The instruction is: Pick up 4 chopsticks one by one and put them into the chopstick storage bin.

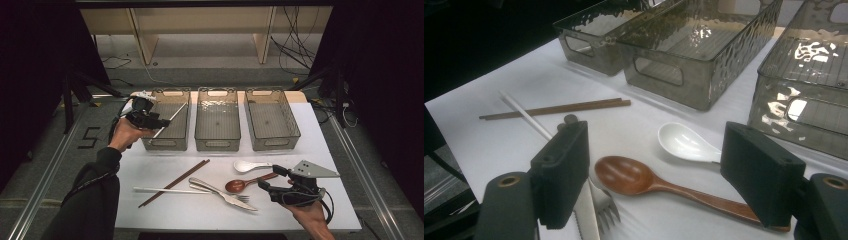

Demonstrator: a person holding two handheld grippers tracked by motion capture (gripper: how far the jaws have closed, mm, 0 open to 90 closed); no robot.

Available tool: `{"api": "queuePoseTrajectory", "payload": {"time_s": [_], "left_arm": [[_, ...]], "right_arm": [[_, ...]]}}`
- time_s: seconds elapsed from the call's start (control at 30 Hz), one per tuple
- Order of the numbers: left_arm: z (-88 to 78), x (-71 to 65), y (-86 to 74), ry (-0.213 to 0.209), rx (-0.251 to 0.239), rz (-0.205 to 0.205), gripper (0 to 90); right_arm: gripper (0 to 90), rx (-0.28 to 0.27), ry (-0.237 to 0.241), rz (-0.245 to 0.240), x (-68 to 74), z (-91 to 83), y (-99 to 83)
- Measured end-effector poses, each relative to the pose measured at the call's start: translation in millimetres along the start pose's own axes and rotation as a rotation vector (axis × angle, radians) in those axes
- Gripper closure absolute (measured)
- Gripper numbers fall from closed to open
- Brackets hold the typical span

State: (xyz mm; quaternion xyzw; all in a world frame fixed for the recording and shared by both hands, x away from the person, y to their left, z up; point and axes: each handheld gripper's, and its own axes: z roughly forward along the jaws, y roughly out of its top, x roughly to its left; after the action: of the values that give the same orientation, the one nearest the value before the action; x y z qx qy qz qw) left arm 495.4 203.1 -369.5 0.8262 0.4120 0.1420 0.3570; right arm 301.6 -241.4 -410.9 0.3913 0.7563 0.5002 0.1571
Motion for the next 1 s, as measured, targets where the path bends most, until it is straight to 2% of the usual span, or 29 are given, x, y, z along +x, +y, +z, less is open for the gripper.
{"api": "queuePoseTrajectory", "payload": {"time_s": [0.03, 0.1, 0.23, 0.27, 0.3, 0.37, 0.47, 0.7, 0.9, 1.0], "left_arm": [[-2.2, -5.3, -1.3, -0.012, -0.002, 0.006, 36.5], [-5.7, -15.1, -4.4, -0.024, 0.015, 0.042, 31.5], [-17.4, -27.1, -14.3, -0.073, -0.014, 0.056, 26.6], [-19.3, -28.3, -16.2, -0.084, -0.004, 0.064, 26.4], [-21.4, -30.1, -17.8, -0.083, 0.019, 0.077, 25.4], [-26.3, -34.2, -21.4, -0.067, 0.016, 0.085, 23.5], [-29.0, -40.6, -26.7, -0.082, 0.03, 0.115, 22.0], [-24.8, -60.2, -42.1, -0.108, 0.111, 0.173, 19.1], [-18.4, -71.0, -56.1, -0.112, 0.208, 0.223, 17.5], [-16.1, -75.4, -63.3, -0.119, 0.236, 0.231, 17.5]], "right_arm": [[28.5, 0.0, 0.0, 0.001, 0.0, -0.1, 0.0], [28.5, -0.001, 0.0, 0.001, -0.1, -0.3, 0.0], [28.5, -0.004, 0.001, -0.003, 0.1, -0.9, 0.2], [28.5, -0.005, 0.0, -0.004, 0.1, -1.2, 0.3], [28.5, -0.009, 0.001, -0.007, 0.0, -1.4, 0.6], [28.5, -0.009, 0.0, -0.006, 0.2, -1.8, 0.9], [28.5, -0.015, -0.002, -0.011, 0.9, -2.6, 1.4], [28.4, -0.013, 0.0, -0.015, 1.5, -3.0, 1.6], [28.4, -0.011, -0.001, -0.015, 1.2, -3.0, 1.5], [28.3, -0.01, -0.001, -0.017, 1.5, -3.1, 1.6]]}}
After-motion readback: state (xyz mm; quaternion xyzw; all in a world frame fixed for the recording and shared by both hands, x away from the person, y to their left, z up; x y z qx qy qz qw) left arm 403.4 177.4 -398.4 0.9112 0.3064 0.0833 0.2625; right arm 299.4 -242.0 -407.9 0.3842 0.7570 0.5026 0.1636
